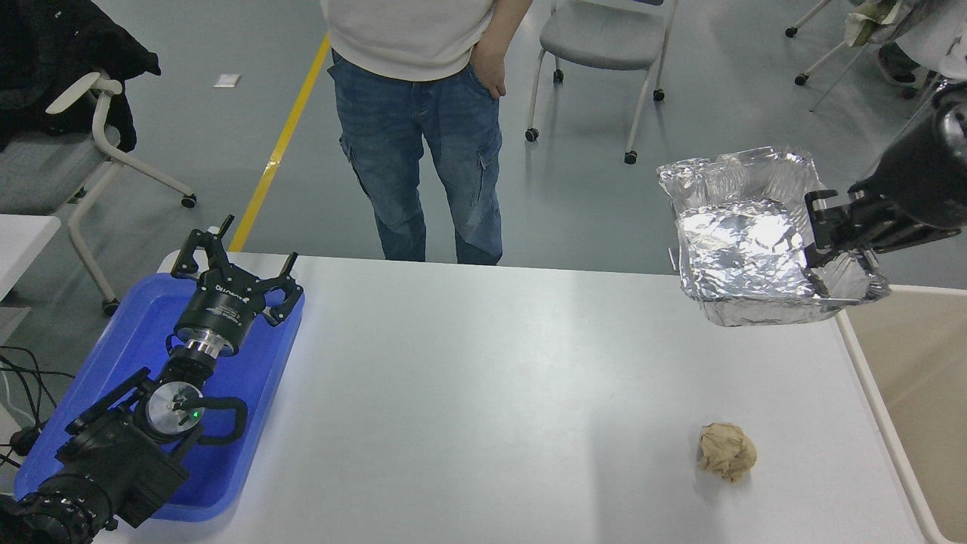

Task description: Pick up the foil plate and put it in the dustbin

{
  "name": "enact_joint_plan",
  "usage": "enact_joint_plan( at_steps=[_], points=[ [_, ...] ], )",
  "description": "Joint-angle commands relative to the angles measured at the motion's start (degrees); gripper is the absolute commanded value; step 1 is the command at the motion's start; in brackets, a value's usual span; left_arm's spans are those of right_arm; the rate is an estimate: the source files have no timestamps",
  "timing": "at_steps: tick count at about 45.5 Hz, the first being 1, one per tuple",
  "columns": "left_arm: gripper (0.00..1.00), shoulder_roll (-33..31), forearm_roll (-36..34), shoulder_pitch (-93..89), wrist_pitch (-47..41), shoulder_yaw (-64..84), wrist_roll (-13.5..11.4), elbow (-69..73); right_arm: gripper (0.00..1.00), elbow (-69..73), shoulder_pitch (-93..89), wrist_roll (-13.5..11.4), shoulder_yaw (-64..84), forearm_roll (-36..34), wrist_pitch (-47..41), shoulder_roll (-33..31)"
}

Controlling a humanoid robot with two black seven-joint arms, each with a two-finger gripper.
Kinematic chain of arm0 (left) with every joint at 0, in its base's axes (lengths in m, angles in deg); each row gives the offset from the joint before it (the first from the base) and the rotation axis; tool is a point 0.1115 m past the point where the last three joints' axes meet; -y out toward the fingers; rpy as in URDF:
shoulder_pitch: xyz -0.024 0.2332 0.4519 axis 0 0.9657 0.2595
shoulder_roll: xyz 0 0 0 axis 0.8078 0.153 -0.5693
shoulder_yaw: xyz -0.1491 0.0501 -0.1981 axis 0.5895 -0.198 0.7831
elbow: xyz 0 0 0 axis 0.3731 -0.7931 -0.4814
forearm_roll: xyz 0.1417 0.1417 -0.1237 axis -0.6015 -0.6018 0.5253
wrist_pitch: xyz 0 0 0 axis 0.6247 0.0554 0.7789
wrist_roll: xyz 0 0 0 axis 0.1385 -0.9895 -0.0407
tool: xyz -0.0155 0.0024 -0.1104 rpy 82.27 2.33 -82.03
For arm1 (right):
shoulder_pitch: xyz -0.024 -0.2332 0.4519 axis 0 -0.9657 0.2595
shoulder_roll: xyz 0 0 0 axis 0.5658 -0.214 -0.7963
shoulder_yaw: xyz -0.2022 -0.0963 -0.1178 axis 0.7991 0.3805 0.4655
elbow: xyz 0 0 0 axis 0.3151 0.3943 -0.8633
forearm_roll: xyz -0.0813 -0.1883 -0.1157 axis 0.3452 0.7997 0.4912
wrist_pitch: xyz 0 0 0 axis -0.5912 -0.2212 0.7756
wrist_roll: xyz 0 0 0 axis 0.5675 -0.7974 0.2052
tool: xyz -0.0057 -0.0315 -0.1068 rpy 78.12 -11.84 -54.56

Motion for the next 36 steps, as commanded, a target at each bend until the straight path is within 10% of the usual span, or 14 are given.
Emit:
enact_joint_plan(
  at_steps=[1, 36],
  points=[
    [1.00, 0.00, 0.00, 0.00, 0.00, 0.00, 0.00, 0.00, 0.00, -0.18, 3.18, 0.06, 9.46, -0.22, -0.05, -3.33],
    [1.00, 0.00, 0.00, 0.09, 0.00, 0.00, 0.00, 0.00, 0.00, -23.37, -10.85, 0.06, 22.13, -4.96, 1.08, -19.85]
  ],
)
